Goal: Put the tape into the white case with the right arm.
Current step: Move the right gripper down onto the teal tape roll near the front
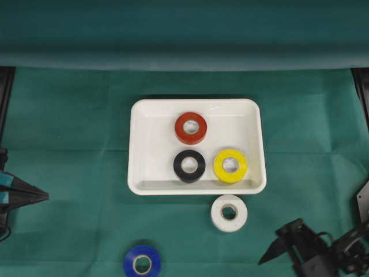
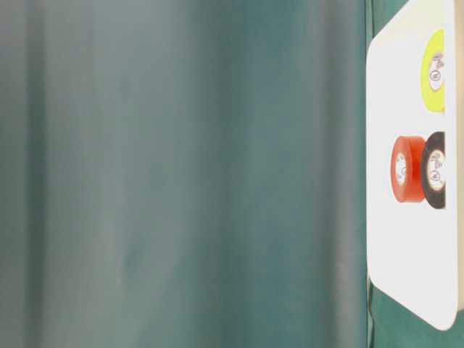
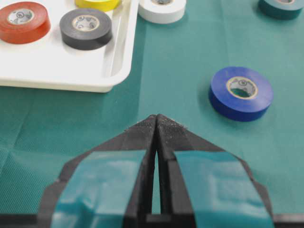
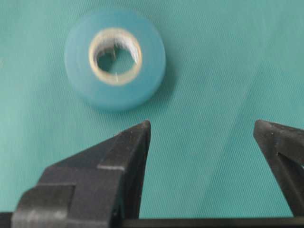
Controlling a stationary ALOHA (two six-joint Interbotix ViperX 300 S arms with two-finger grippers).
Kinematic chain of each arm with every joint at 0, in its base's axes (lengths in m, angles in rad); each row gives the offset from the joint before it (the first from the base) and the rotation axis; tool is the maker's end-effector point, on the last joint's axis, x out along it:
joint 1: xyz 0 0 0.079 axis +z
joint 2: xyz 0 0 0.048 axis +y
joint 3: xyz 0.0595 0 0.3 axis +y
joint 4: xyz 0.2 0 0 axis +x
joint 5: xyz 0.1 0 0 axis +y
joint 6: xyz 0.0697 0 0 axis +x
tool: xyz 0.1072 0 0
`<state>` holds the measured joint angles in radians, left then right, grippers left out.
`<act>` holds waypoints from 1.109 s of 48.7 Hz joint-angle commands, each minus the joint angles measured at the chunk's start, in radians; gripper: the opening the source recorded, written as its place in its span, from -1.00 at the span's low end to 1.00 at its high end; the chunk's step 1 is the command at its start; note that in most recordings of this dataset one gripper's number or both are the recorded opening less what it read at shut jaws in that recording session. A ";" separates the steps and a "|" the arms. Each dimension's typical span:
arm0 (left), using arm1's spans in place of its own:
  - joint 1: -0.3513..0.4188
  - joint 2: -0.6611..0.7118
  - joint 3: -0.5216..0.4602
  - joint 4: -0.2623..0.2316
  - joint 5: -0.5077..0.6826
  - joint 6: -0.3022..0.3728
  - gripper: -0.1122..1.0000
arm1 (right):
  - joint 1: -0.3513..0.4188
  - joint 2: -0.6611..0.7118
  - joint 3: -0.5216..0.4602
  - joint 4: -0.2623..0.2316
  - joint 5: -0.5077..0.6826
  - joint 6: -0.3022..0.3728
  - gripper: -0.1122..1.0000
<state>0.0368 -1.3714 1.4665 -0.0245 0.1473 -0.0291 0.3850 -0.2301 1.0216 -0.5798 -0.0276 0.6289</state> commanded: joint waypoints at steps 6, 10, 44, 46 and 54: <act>0.003 0.008 -0.009 -0.002 -0.009 -0.002 -0.80 | 0.026 0.097 -0.115 -0.003 -0.005 0.002 0.41; 0.003 0.008 -0.009 -0.002 -0.009 -0.002 -0.80 | 0.031 0.129 -0.144 -0.005 -0.005 0.002 0.41; 0.003 0.008 -0.011 -0.002 -0.009 -0.002 -0.80 | 0.051 0.247 -0.227 0.002 0.066 0.011 0.41; 0.003 0.008 -0.009 -0.002 -0.009 -0.002 -0.80 | 0.060 0.259 -0.238 0.002 0.086 0.011 0.41; 0.003 0.008 -0.009 -0.002 -0.009 -0.002 -0.80 | 0.078 0.295 -0.264 0.002 0.130 0.011 0.41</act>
<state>0.0368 -1.3714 1.4665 -0.0245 0.1473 -0.0291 0.4571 0.0644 0.7869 -0.5798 0.0905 0.6381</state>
